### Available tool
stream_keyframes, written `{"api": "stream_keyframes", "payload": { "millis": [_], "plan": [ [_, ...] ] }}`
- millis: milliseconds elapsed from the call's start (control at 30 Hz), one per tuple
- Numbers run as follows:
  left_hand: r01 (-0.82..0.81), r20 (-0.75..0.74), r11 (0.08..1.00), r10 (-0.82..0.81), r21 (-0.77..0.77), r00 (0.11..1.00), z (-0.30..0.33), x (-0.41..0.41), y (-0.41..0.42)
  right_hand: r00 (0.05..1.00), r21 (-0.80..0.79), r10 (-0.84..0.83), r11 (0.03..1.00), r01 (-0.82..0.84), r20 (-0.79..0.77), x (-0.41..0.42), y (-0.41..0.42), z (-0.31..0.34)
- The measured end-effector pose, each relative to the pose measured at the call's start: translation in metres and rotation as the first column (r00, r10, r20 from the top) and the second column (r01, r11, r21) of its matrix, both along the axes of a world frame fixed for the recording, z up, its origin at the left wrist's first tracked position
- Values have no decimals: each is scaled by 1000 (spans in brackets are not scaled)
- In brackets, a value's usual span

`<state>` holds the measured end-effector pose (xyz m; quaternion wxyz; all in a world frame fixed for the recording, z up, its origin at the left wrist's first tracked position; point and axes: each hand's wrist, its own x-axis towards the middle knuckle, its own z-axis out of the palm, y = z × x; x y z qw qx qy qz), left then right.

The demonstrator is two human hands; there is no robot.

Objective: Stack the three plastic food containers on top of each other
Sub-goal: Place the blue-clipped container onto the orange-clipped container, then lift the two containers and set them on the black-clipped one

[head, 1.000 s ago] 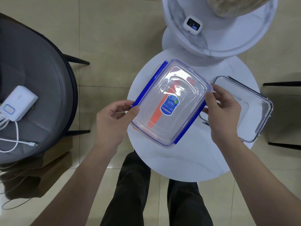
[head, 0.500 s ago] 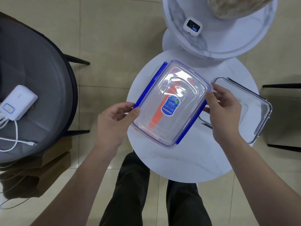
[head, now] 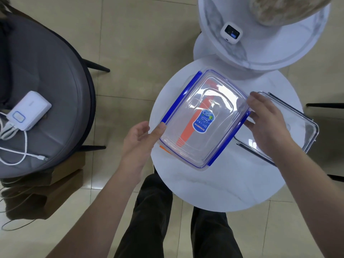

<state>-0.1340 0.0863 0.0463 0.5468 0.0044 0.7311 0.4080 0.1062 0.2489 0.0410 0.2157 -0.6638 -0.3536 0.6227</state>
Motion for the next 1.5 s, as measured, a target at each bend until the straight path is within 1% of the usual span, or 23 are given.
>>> {"api": "stream_keyframes", "payload": {
  "millis": [67, 133, 233, 333, 433, 567, 800, 1000, 1167, 1333, 1500],
  "plan": [
    [-1, 44, 1000, 2, -23, 999, 0, 2, -3, 996, -17, 94, 995, -94, 11, -2, 10, -1],
    [37, 64, 998, -34, -54, 997, -1, 4, -7, 983, -46, 180, 983, -179, 24, -4, 18, -3],
    [36, 85, 996, -29, -83, 996, 1, 7, -9, 969, -74, 245, 967, -242, 28, -7, 24, -8],
    [16, 103, 996, -7, -85, 995, 0, 8, -8, 951, -35, 310, 950, -309, 18, -9, 21, -8],
    [10, 115, 995, 1, -95, 993, -2, 7, -8, 951, 10, 304, 952, -305, 53, -12, 15, -6],
    [16, 112, 996, -6, -93, 994, -4, 6, -8, 950, 27, 303, 952, -306, 75, -13, 12, -8],
    [4, 109, 997, 5, -79, 994, -5, 4, -7, 958, 36, 279, 959, -281, 66, -11, 14, -12],
    [8, 82, 999, -4, -48, 997, 3, 1, -2, 977, 37, 210, 977, -211, 34, -10, 13, -11],
    [21, 35, 999, -20, -45, 999, 15, -1, -2, 985, 46, 172, 984, -172, 13, -11, 10, 2],
    [20, 15, 1000, -20, 0, 1000, 37, 3, 2, 983, 76, 182, 980, -182, 3, -7, 12, 26],
    [20, -10, 999, -20, 39, 1000, 57, 15, 9, 987, 99, 158, 983, -155, -24, 2, 13, 49]
  ]
}}
